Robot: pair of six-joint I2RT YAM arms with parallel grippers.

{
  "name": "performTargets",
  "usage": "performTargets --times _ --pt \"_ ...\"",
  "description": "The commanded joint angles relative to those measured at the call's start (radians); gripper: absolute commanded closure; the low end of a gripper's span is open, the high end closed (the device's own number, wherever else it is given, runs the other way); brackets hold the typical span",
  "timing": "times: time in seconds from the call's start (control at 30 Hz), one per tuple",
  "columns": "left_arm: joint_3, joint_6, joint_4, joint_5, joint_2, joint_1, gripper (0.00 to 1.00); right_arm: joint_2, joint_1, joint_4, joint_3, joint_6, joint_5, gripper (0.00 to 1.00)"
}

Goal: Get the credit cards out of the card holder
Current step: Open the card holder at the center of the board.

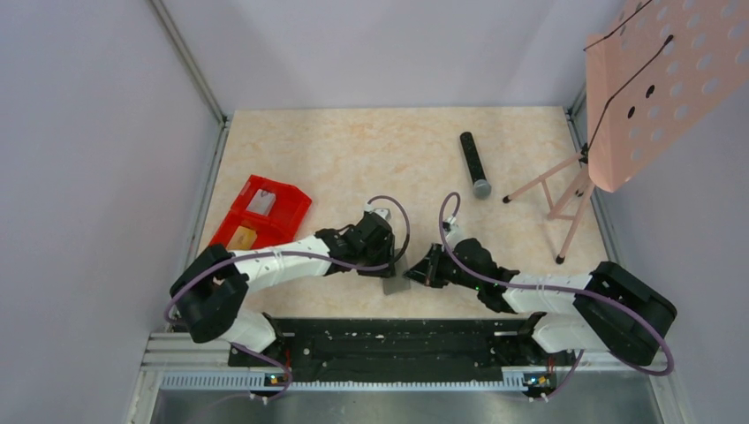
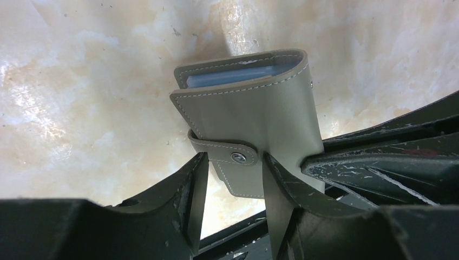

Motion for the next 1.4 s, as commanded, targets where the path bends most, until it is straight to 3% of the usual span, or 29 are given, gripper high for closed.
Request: performTargets --times 0.0,0.23,0.57,0.97,1.23,1.37 --pt "0.019 0.001 0.04 0.001 0.034 -0.006 0.53 -0.012 0.018 0.064 0.008 -0.001 0.006 1.0" --pt "0.014 0.001 0.028 -0.027 0.054 -0.006 0.65 -0.015 0.021 0.079 -0.012 0.003 0.016 1.0" --pt "0.015 -0.008 -0.009 -0.086 0.025 -0.006 1.0 -0.035 0.021 0.064 -0.027 -0.014 0.037 1.0" --pt "-0.016 -0.025 -0.021 -0.1 -0.06 -0.005 1.0 -0.124 -0.033 -0.188 0.003 -0.122 0.108 0.99" --pt "-0.082 -0.042 0.069 -0.044 -0.09 0.005 1.0 -0.195 -0.053 -0.401 0.077 -0.196 0.199 0.83" --pt "-0.105 -0.054 0.092 -0.023 -0.096 0.012 1.0 -0.196 -0.053 -0.472 0.115 -0.207 0.208 0.67"
